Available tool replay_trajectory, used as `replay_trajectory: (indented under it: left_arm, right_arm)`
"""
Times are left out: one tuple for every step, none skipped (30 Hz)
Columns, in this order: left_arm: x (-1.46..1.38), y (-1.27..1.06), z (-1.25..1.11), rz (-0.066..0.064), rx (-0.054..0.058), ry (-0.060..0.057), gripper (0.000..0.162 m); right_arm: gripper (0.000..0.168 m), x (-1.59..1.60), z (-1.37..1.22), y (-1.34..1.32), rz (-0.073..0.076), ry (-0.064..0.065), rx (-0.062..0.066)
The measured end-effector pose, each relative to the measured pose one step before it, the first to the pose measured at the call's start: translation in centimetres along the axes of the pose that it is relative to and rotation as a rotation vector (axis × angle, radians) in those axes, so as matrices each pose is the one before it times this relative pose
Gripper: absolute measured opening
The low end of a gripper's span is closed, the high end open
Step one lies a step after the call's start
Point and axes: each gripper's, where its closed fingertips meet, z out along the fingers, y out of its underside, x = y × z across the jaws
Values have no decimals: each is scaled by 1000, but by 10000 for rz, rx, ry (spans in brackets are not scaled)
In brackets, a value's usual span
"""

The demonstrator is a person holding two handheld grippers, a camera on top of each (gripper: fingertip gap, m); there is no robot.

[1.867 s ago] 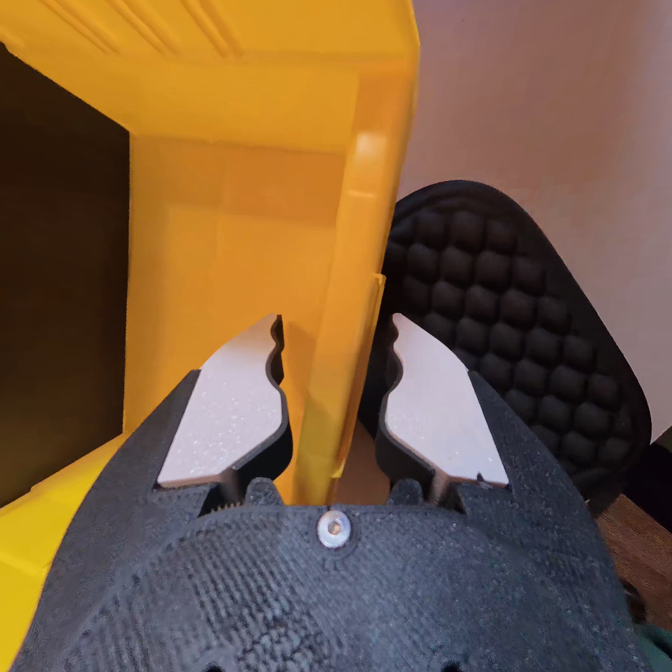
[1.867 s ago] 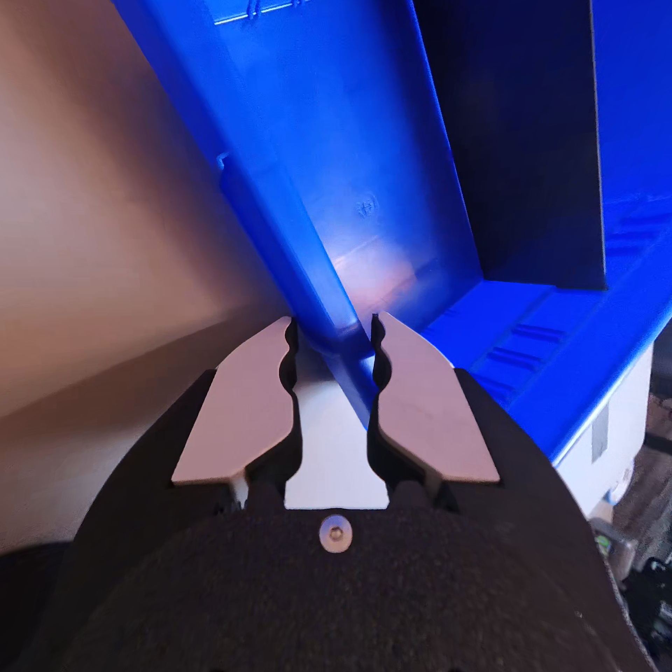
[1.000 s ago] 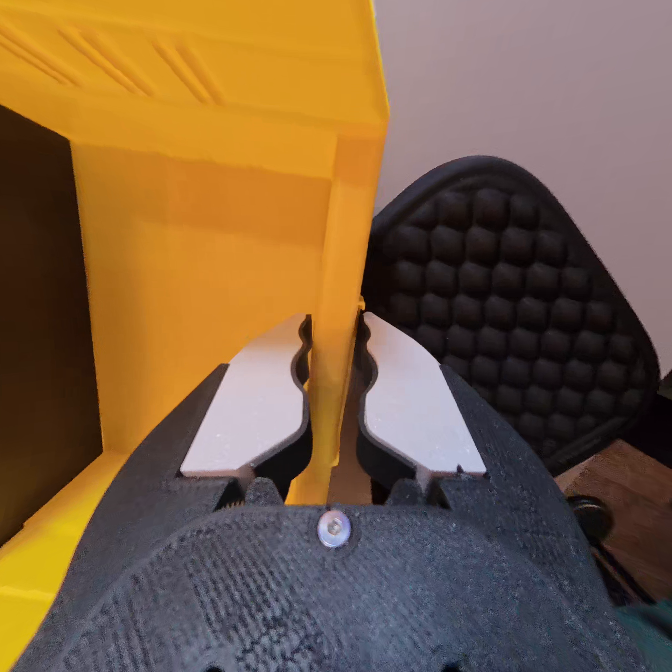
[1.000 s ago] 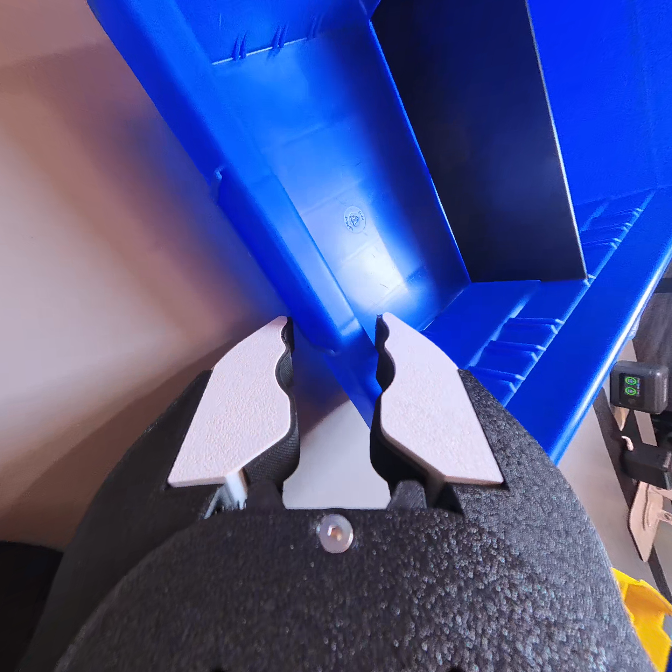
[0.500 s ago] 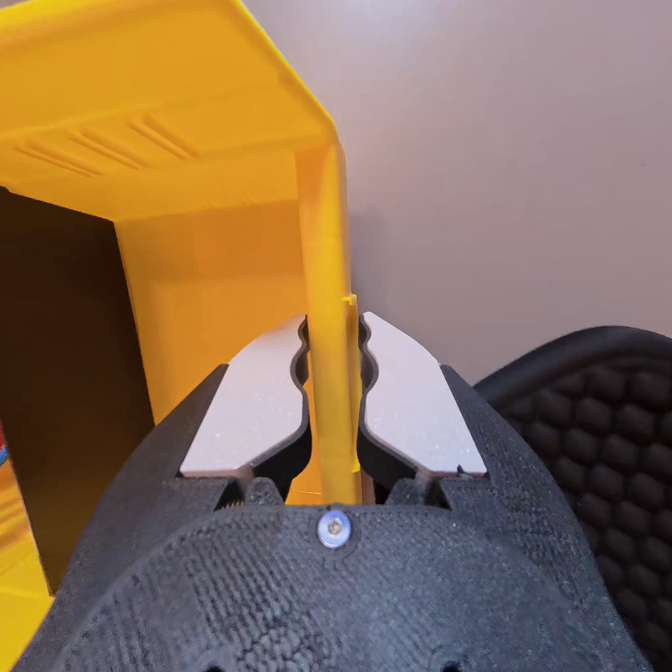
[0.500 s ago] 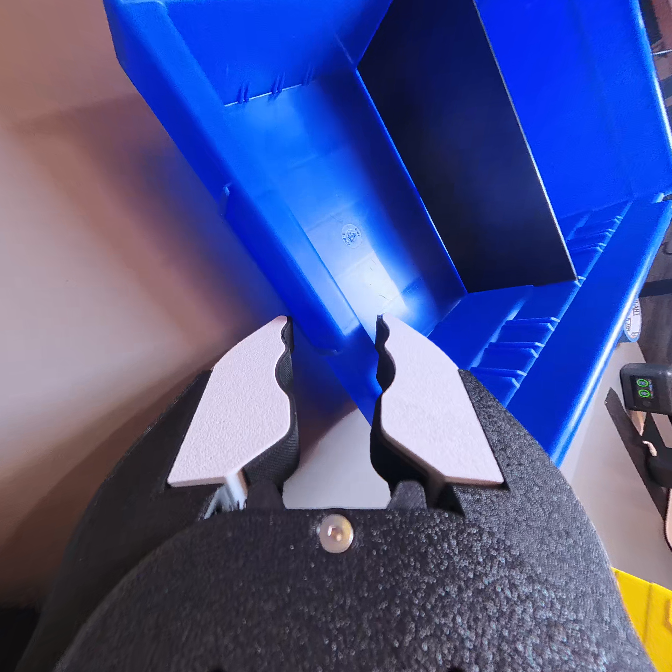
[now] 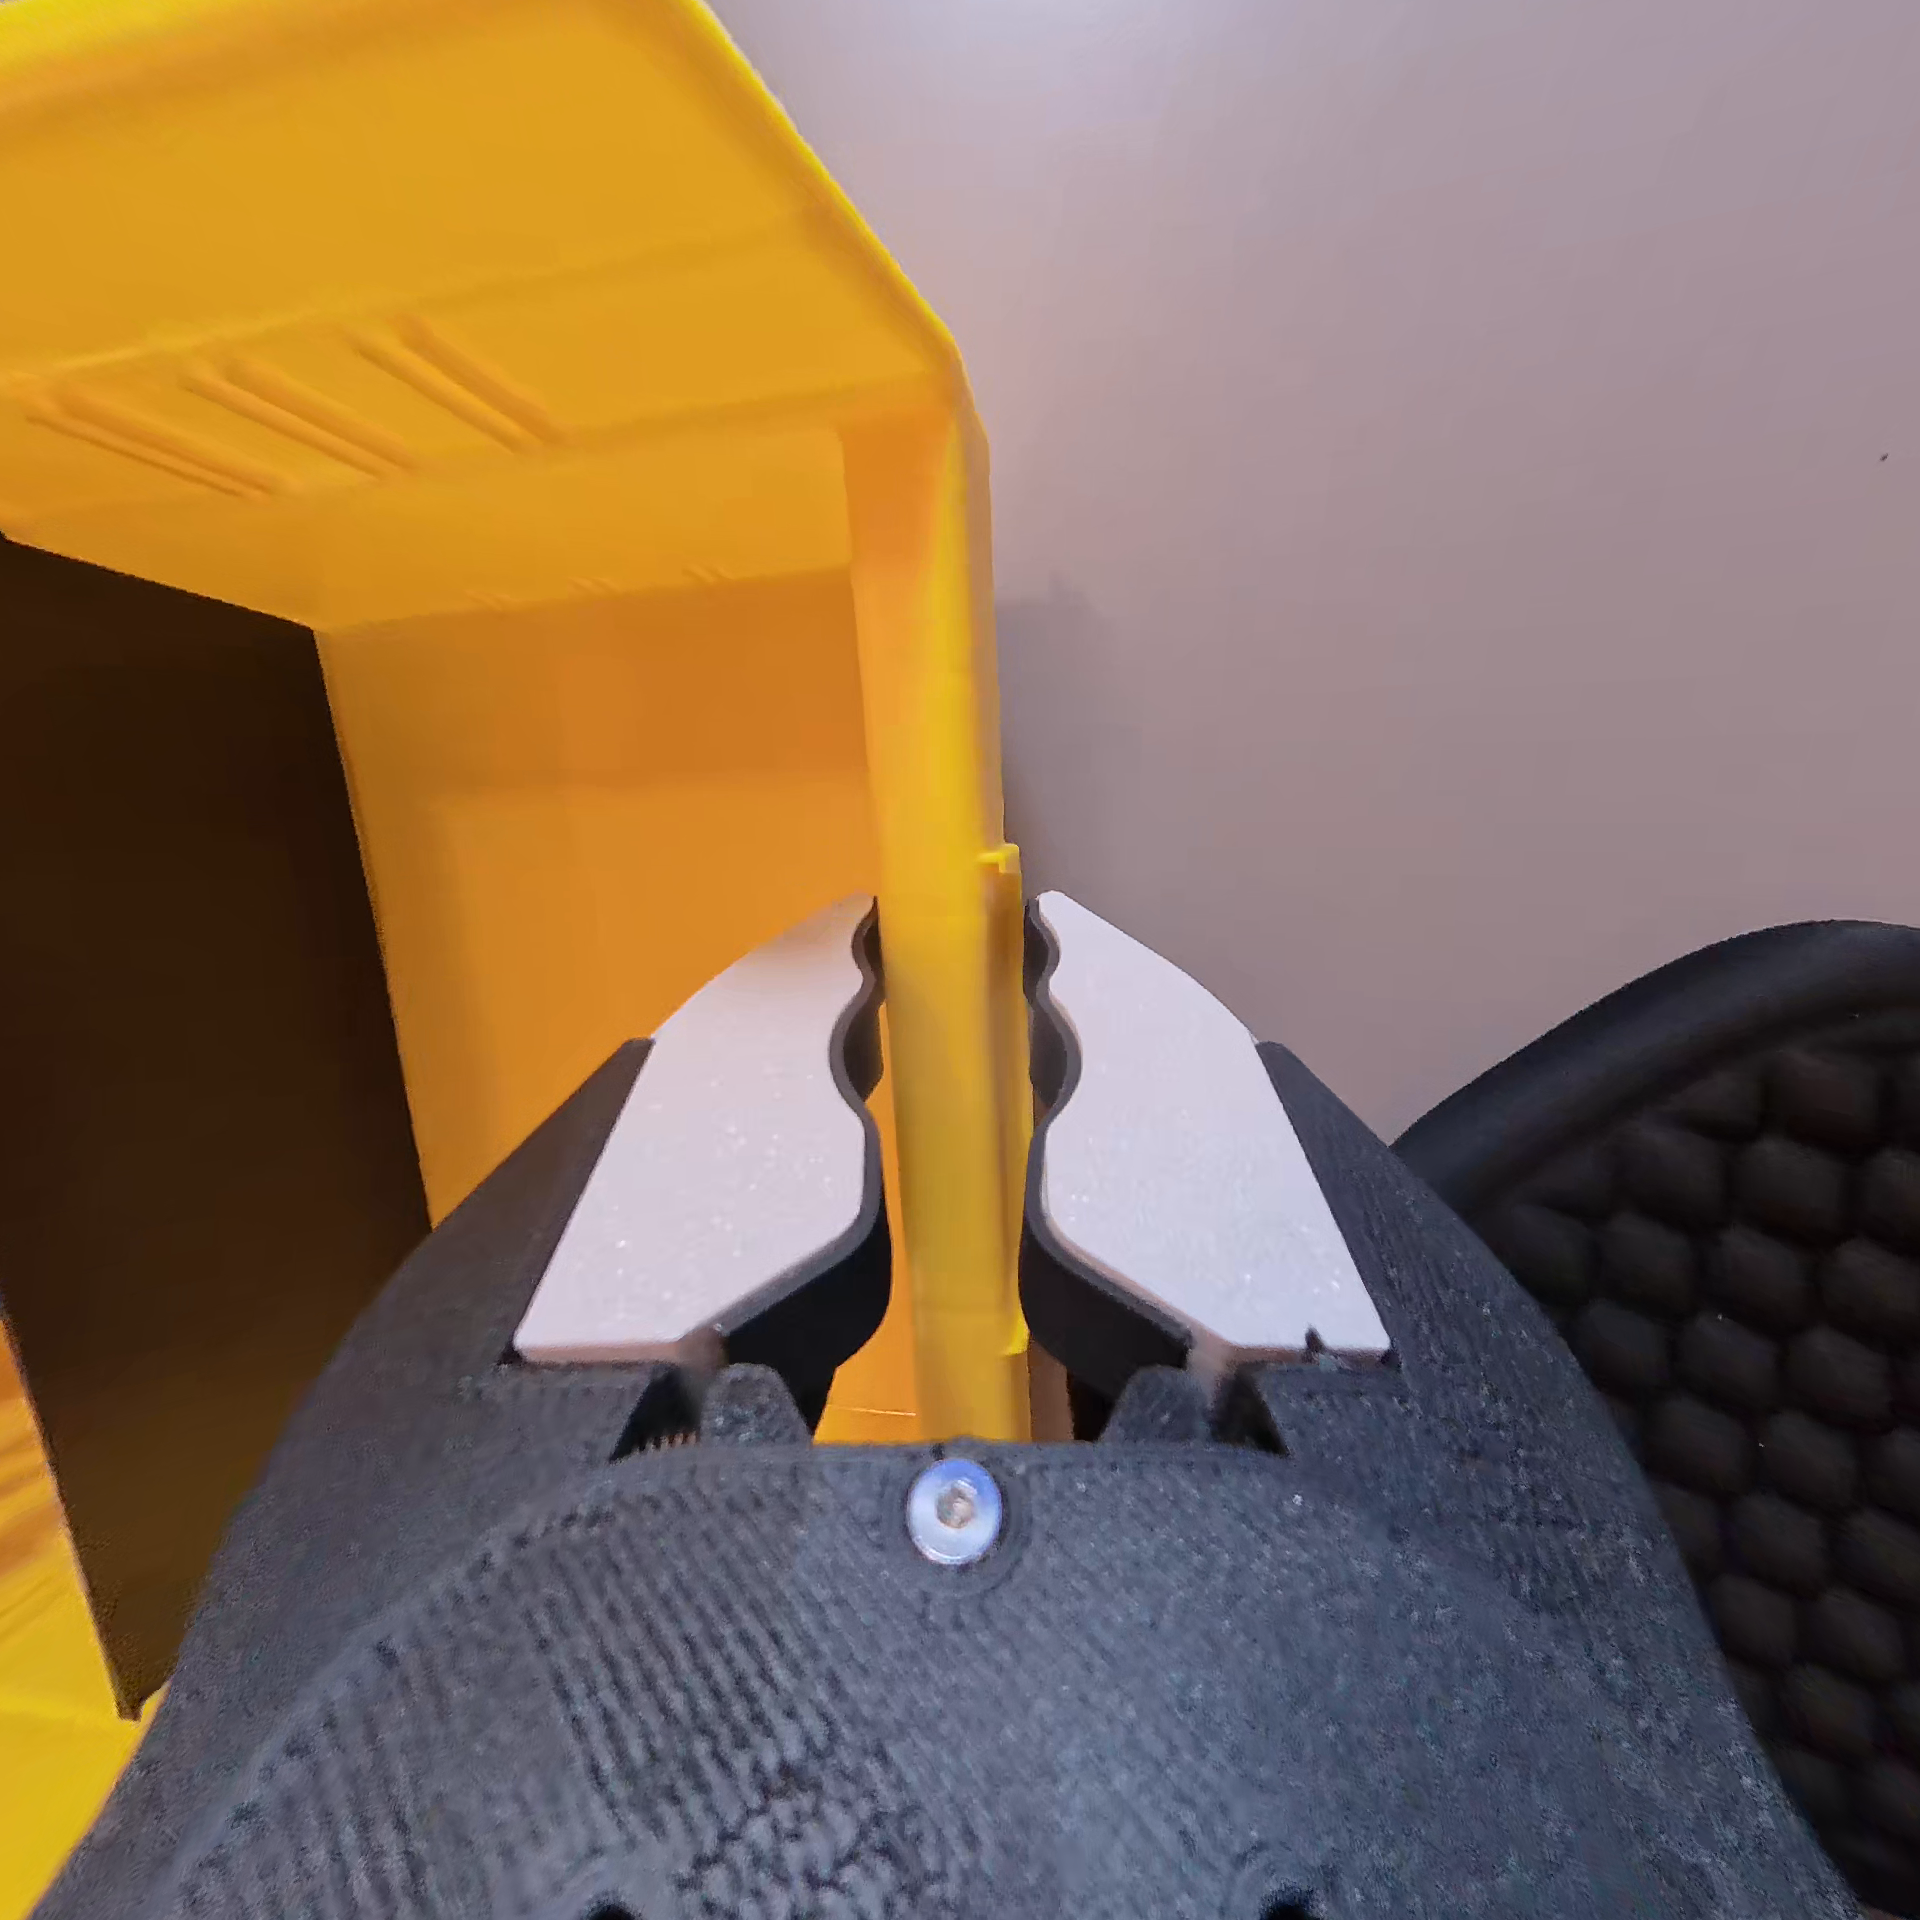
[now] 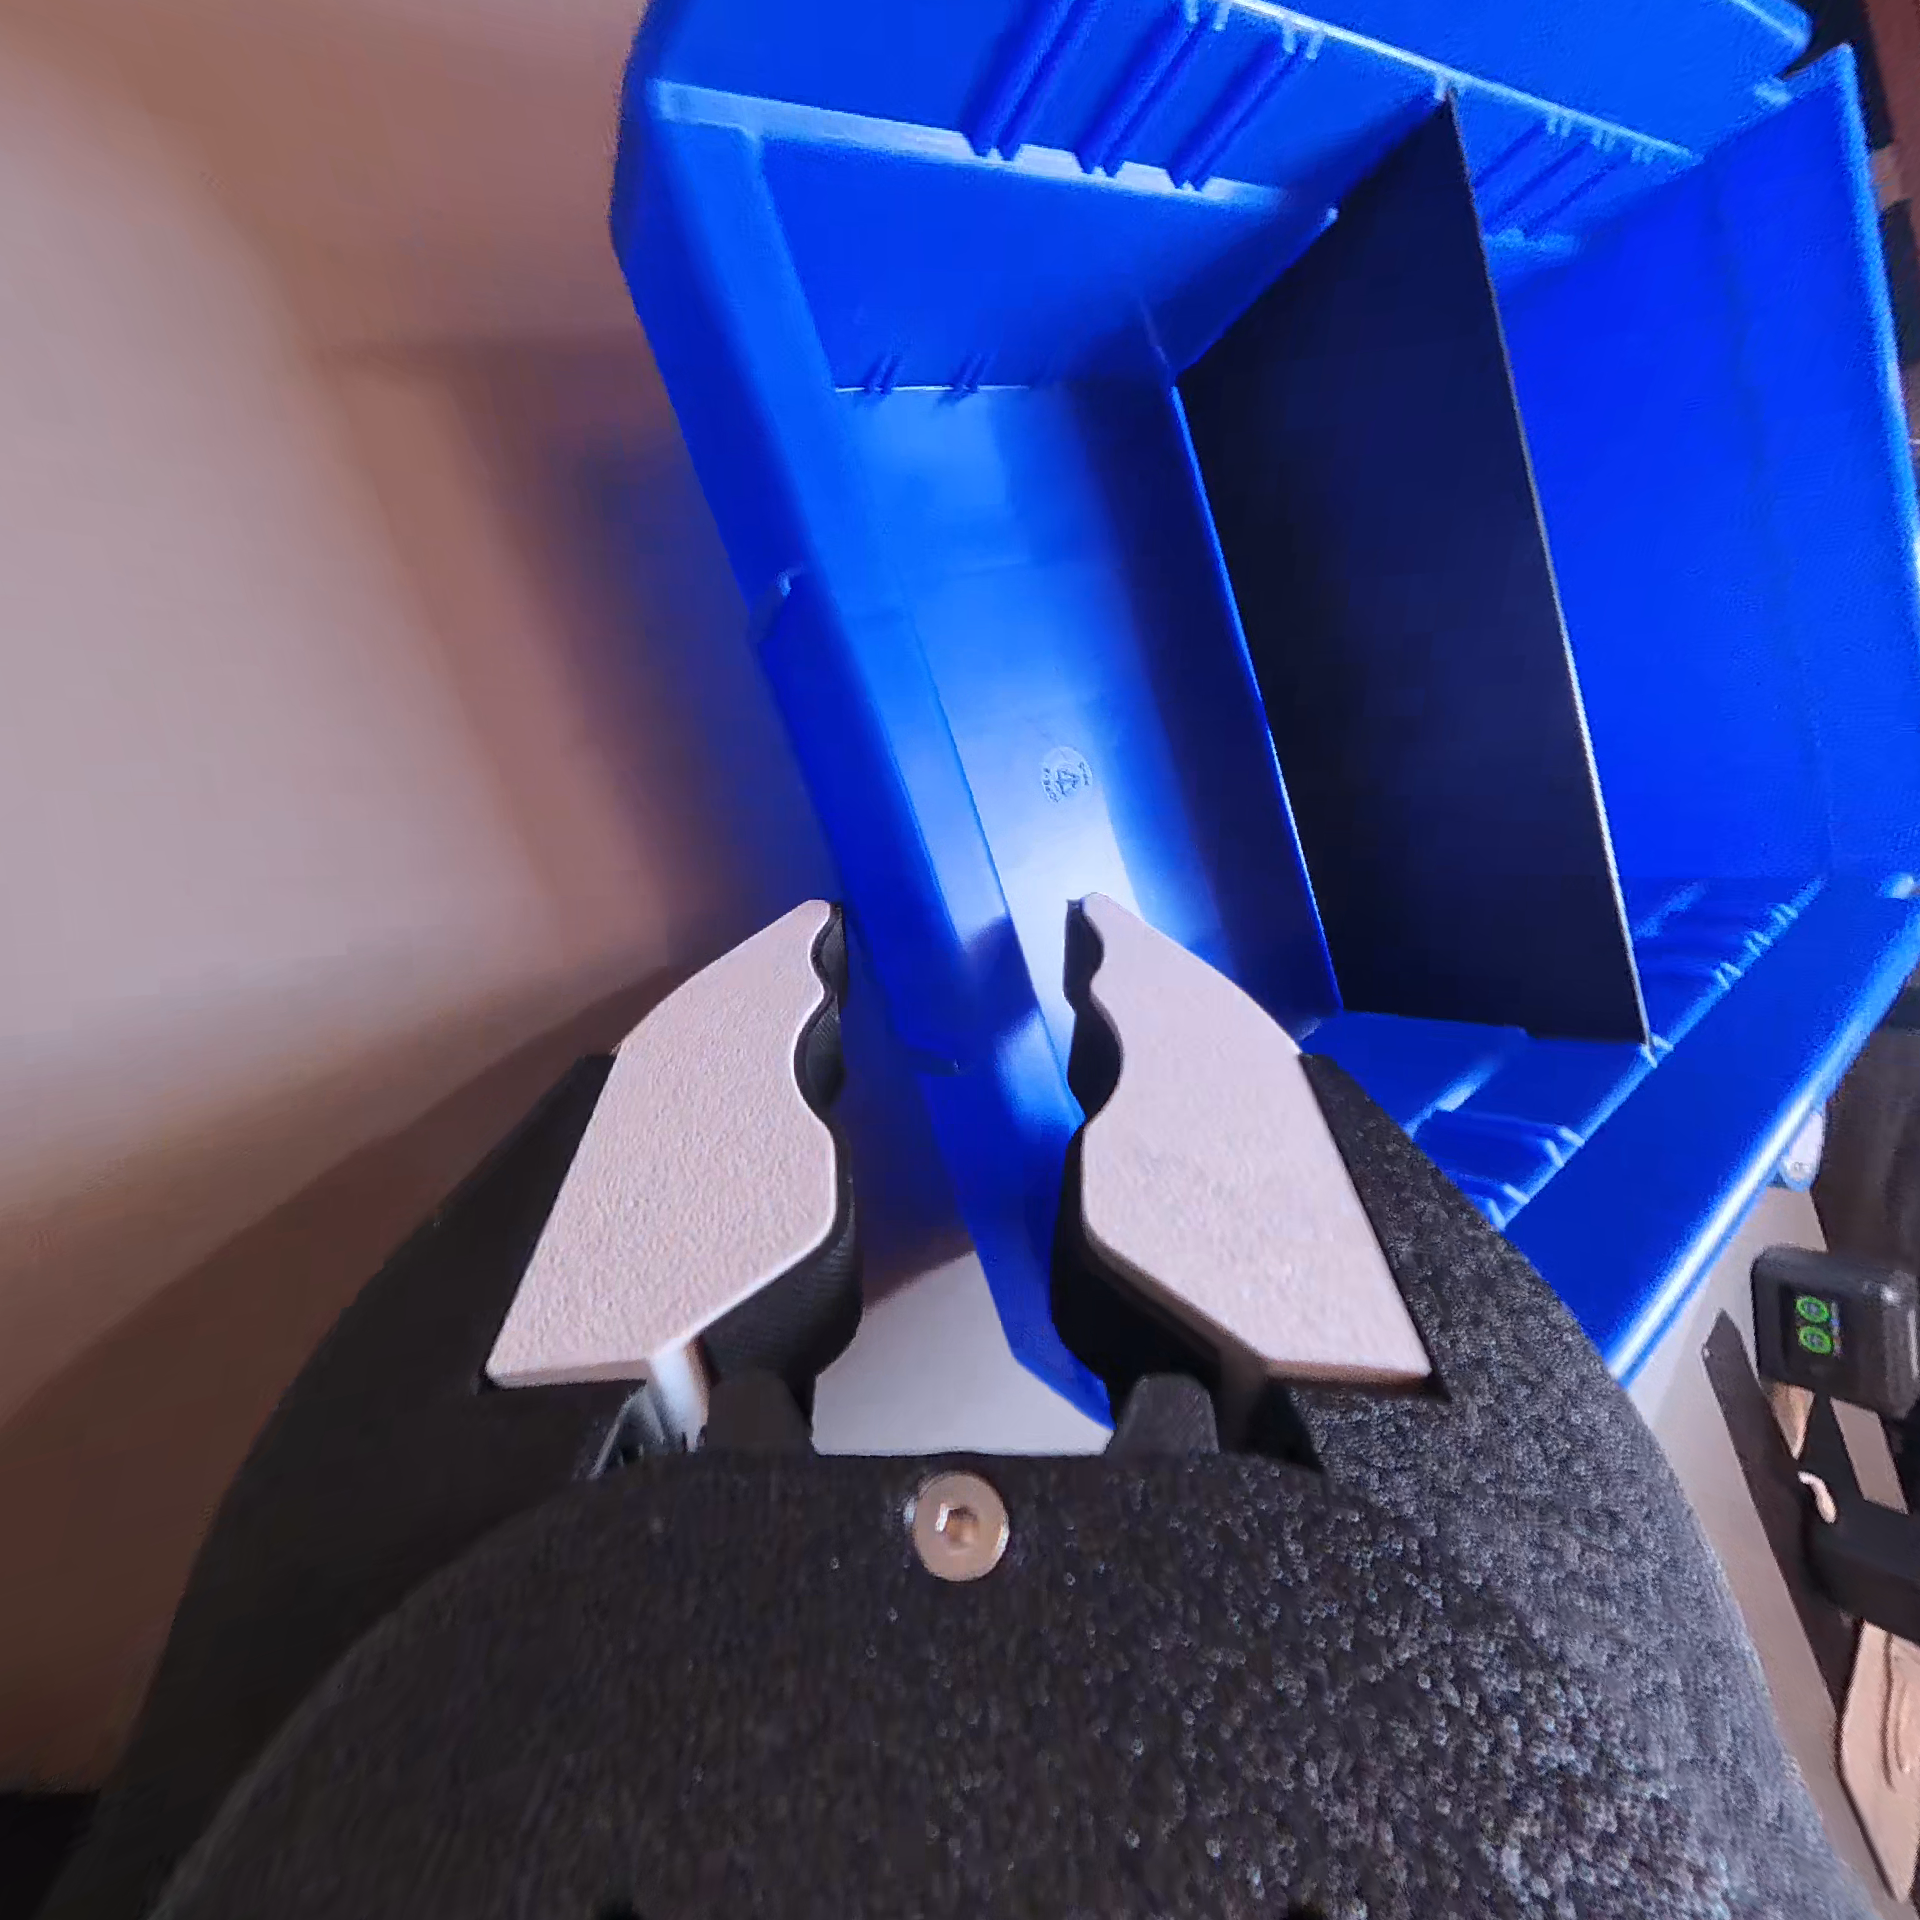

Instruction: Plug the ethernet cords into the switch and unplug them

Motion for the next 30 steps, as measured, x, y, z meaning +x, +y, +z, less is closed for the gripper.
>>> replay_trajectory:
  left_arm:
    - [-6,-41,27,-19,14,17,25]
    - [-38,-54,35,26,21,-62,25]
    - [-32,-32,57,69,15,-112,25]
    - [-28,9,123,98,-8,-127,25]
    - [-12,96,196,127,-62,-132,26]
    - [-23,232,266,148,-156,-146,26]
    - [-118,119,179,181,-119,-225,26]
    - [-108,-52,60,139,-7,-218,27]
    - [-62,-7,19,61,-16,-141,27]
    - [-24,19,4,16,-5,-56,27]
    - [4,12,-8,-20,-1,9,27]
    - [11,12,-6,-28,-18,25,27]
    - [2,38,3,-12,-54,13,27]
    - [-2,42,-6,10,-118,-5,27]
    - [-3,53,3,12,-160,-19,27]
    - [-18,70,-9,30,-199,-22,27]
    - [-13,75,-2,60,-196,-47,27]
    - [-28,32,6,-17,-150,-66,27]
    - [-38,-98,42,-40,-36,-100,27]
    - [-60,-219,76,-71,85,-108,27]
    - [-29,-227,67,-120,141,-63,27]
    - [-21,-161,39,-126,156,-24,27]
    - [-16,-64,25,-103,113,-16,28]
    - [-21,-44,21,-105,116,-37,28]
    - [-42,-64,112,-159,119,-69,28]
    - [-59,-112,135,-169,162,-69,28]
    - [-21,-38,29,-92,123,-19,28]
    - [-23,5,3,28,68,-17,28]
    - [-32,14,2,101,13,-44,28]
    - [-45,10,-8,175,19,-77,28]
  right_arm:
    - [39,-39,183,-202,-108,-135,-48]
    - [35,-55,115,-62,-187,-184,-132]
    - [33,-34,80,-16,-145,-181,-159]
    - [33,26,93,-39,-26,-180,-108]
    - [32,45,101,-33,14,-188,-74]
    - [32,67,85,-5,30,-192,-61]
    - [32,91,75,45,92,-178,-80]
    - [32,87,70,62,95,-146,-95]
    - [32,78,52,55,67,-129,-95]
    - [32,73,46,16,56,-82,-58]
    - [31,85,66,2,27,-33,-39]
    - [32,69,38,-2,57,-21,-39]
    - [32,65,47,-26,80,13,-35]
    - [32,92,65,-100,48,96,26]
    - [32,110,89,-169,-20,174,88]
    - [33,104,91,-195,-33,197,104]
    - [33,66,85,-223,-10,171,125]
    - [34,17,38,-276,14,122,186]
    - [37,15,-12,-473,126,83,338]
    - [38,-56,-90,-686,257,-9,509]
    - [38,-118,-167,-938,409,-108,681]
    - [37,-233,-132,-972,458,-229,707]
    - [37,-170,-26,-740,394,-186,544]
    - [37,-21,80,-371,250,-74,312]
    - [37,-99,136,-65,98,-87,90]
    - [36,-125,145,151,-55,-60,-80]
    - [38,-24,69,106,-214,72,-85]
    - [38,-40,53,178,-275,102,-164]
    - [38,5,62,227,-296,159,-205]
    - [39,47,76,276,-289,179,-234]
